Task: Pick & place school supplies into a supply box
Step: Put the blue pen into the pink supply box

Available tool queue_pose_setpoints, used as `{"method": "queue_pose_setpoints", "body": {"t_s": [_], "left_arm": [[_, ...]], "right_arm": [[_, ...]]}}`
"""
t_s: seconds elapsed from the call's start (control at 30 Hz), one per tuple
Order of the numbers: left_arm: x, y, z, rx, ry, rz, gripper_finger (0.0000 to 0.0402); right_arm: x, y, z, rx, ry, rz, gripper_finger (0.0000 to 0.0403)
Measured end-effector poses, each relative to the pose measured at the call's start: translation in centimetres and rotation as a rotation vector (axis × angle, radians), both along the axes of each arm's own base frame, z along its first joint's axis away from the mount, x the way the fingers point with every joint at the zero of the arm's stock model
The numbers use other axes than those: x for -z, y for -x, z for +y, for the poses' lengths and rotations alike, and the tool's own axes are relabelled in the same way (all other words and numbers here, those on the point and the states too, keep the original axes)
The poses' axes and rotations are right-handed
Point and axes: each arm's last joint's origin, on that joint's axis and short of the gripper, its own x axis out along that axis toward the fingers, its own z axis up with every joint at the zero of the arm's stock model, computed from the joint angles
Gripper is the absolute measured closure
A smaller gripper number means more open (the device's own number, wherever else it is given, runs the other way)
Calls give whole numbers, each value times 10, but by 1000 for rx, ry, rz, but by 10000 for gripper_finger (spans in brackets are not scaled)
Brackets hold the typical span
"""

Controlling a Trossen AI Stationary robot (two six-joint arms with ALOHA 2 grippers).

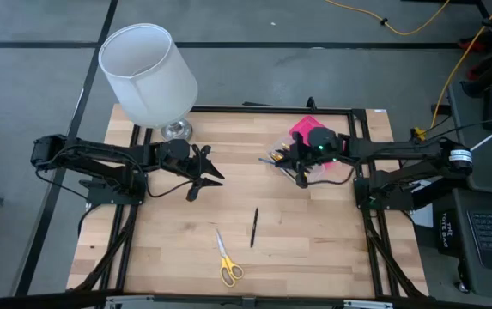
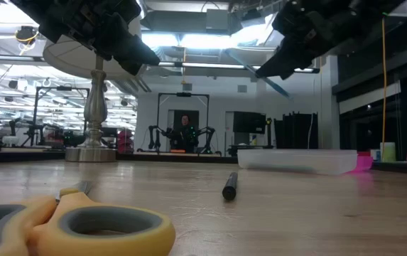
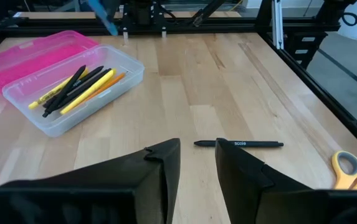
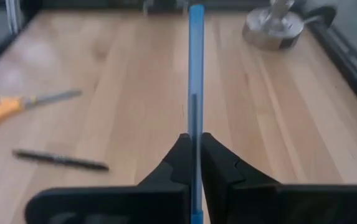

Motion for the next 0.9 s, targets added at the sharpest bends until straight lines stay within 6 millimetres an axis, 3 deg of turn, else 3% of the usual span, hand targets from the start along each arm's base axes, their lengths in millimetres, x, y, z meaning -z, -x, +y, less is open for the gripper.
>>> {"method": "queue_pose_setpoints", "body": {"t_s": [0.4, 0.9], "left_arm": [[-3, -1, 0, 4, -14, -31, 306], [-5, -2, 0, 3, -18, -57, 306]], "right_arm": [[29, 27, 8, 26, -24, -300, 386], [35, 31, 5, 136, 24, -326, 386]]}}
